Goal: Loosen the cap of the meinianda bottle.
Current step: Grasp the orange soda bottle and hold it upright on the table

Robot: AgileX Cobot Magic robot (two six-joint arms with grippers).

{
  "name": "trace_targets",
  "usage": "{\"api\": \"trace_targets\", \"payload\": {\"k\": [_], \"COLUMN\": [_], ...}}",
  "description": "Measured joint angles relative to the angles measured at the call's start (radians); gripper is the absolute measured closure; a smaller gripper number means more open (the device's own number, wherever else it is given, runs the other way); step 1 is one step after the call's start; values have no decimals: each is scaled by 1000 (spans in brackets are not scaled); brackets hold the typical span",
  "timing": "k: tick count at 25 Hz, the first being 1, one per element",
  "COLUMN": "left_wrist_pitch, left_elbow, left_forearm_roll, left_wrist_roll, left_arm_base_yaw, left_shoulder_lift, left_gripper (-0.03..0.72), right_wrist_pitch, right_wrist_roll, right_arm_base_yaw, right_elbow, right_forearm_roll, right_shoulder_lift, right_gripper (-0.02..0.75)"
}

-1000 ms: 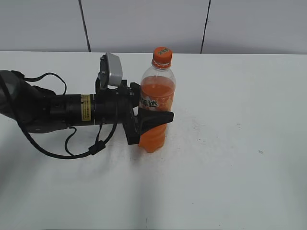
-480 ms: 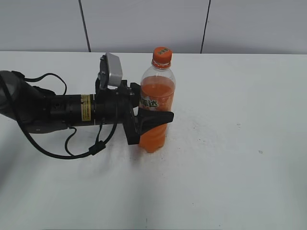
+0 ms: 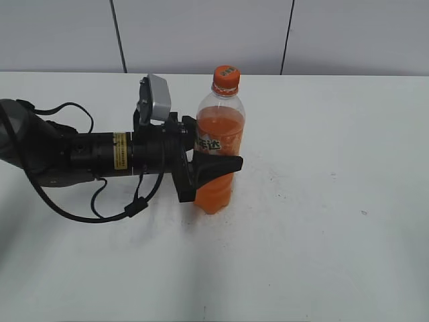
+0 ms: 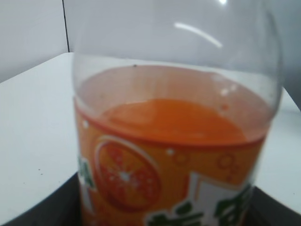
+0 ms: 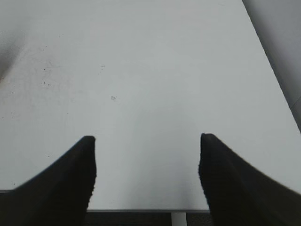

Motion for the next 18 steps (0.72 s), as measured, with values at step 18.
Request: {"api": "trace_targets", "payload": {"k": [18], "left_wrist_pitch": [1], "left_elbow": [0], "left_forearm_roll": [-15], "left_wrist_roll": [0], "left_arm_base_yaw": [0], "left_shoulder_lift": [2], "left_gripper": [270], "right_wrist_pitch": [47], "right_wrist_roll": [11], "right_arm_base_yaw": [0], "right_elbow": [-225], "right_forearm_roll": [78], "right_shoulder_lift": [449], "right_gripper": [223]}}
